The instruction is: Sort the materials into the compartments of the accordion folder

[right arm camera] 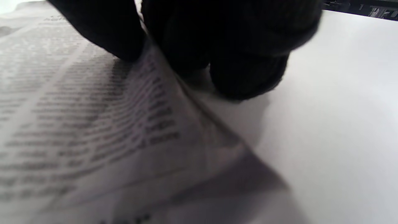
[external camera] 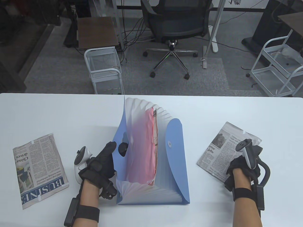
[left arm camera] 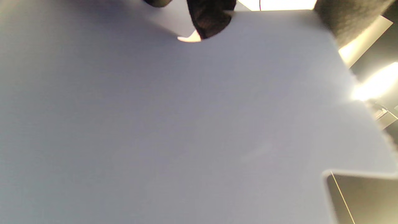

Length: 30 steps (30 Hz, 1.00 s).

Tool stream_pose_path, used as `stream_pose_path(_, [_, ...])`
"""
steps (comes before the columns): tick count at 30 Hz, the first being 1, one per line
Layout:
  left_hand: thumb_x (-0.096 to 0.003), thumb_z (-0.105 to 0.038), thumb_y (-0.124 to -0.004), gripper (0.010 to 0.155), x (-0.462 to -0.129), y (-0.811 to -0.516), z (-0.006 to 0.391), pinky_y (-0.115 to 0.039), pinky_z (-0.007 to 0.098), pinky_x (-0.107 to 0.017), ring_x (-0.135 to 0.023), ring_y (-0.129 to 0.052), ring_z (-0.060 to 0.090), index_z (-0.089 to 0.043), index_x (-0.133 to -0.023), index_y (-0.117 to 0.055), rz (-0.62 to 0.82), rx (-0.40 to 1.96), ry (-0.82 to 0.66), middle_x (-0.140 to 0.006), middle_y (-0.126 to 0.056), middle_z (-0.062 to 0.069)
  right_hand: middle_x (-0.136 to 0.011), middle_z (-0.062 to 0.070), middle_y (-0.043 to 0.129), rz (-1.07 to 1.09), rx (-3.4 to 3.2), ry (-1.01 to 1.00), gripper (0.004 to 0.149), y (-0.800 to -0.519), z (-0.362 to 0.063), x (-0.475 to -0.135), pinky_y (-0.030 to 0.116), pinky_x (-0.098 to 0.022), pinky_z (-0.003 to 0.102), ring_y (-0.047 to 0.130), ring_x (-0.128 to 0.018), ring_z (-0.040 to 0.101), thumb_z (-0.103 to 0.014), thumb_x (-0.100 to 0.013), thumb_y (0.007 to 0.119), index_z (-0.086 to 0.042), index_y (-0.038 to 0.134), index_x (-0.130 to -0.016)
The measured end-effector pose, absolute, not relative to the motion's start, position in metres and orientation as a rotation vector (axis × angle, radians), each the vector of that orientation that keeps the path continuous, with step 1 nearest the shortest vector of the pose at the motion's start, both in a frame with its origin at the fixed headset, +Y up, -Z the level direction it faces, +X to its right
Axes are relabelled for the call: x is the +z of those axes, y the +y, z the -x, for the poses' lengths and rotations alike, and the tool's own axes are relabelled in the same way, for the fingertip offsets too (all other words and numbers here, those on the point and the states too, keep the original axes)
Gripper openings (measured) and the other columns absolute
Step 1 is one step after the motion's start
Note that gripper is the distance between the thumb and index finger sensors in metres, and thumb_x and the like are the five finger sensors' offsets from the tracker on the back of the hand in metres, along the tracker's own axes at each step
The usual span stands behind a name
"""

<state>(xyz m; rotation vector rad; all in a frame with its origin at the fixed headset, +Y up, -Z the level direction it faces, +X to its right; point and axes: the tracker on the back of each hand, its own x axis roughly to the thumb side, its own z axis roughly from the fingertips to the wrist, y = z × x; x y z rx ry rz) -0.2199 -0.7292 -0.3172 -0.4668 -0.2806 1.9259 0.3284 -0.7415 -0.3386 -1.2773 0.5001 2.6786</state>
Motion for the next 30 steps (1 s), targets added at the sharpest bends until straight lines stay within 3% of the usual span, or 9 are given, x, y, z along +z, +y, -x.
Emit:
stream_pose_path(4, [-0.0620,-0.071,-0.068,0.074,-0.317,-0.729,0.220,-0.034,0.071,-0.066,-0.101,-0.008,0.066,-0.011,-0.105,-0.061,0.467,1.929,-0.281,-0.122,-0.009,0.035,-0.074,0.014,0.093,1.175,2.577,0.467,0.045,-0.732,-0.336,-0.334,0.091,-0.030,0.033,0.101,-0.050,0.036,-0.042,-0.059,0.078,-0.012,0.072,-0.091])
stream_pose_path(9, [-0.0620,-0.071,-0.068,0.074,-0.318,-0.729,0.219,-0.034,0.071,-0.066,-0.101,-0.008,0.066,-0.011,-0.105,-0.061,0.468,1.927,-0.282,-0.122,-0.009,0.035,-0.069,0.008,0.099,0.998,2.366,0.428,0.047,-0.715,-0.345,-0.327,0.092,-0.022,0.030,0.105,-0.040,0.033,-0.043,-0.059,0.078,-0.013,0.069,-0.093])
stream_pose_path(12, [-0.0620,-0.071,-0.068,0.074,-0.317,-0.729,0.219,-0.033,0.071,-0.066,-0.101,-0.008,0.065,-0.011,-0.105,-0.061,0.463,1.929,-0.279,-0.122,-0.009,0.035,-0.067,0.004,0.097,0.903,2.220,0.406,0.062,-0.706,-0.347,-0.324,0.091,-0.024,0.031,0.103,-0.041,0.035,-0.043,-0.058,0.080,-0.005,0.061,-0.103])
stream_pose_path(15, [-0.0620,-0.071,-0.068,0.074,-0.317,-0.729,0.219,-0.033,0.071,-0.066,-0.101,-0.007,0.065,-0.011,-0.105,-0.061,0.461,1.935,-0.279,-0.122,-0.009,0.035,-0.066,0.002,0.094,0.804,2.067,0.434,0.058,-0.702,-0.350,-0.322,0.091,-0.027,0.032,0.102,-0.045,0.036,-0.045,-0.057,0.082,-0.012,0.062,-0.100])
stream_pose_path(17, [-0.0619,-0.071,-0.068,0.074,-0.317,-0.729,0.219,-0.033,0.071,-0.066,-0.101,-0.007,0.065,-0.012,-0.105,-0.061,0.461,1.937,-0.278,-0.122,-0.009,0.035,-0.066,0.001,0.093,0.747,1.974,0.408,0.048,-0.700,-0.350,-0.321,0.091,-0.025,0.030,0.103,-0.042,0.035,-0.043,-0.057,0.083,-0.019,0.064,-0.094])
stream_pose_path(23, [-0.0620,-0.071,-0.068,0.074,-0.317,-0.729,0.219,-0.033,0.071,-0.066,-0.101,-0.007,0.065,-0.012,-0.105,-0.061,0.462,1.936,-0.279,-0.122,-0.009,0.035,-0.060,0.000,0.100,0.604,1.986,0.299,0.041,-0.683,-0.343,-0.318,0.092,-0.021,0.029,0.105,-0.039,0.033,-0.039,-0.057,0.084,-0.020,0.072,-0.092])
stream_pose_path(30, [-0.0618,-0.071,-0.068,0.074,-0.316,-0.729,0.220,-0.033,0.071,-0.066,-0.101,-0.007,0.066,-0.012,-0.104,-0.061,0.455,1.938,-0.278,-0.121,-0.008,0.035,-0.056,0.000,0.101,0.425,2.044,0.164,0.045,-0.635,-0.317,-0.315,0.091,-0.020,0.029,0.105,-0.037,0.033,-0.036,-0.057,0.085,-0.016,0.073,-0.095])
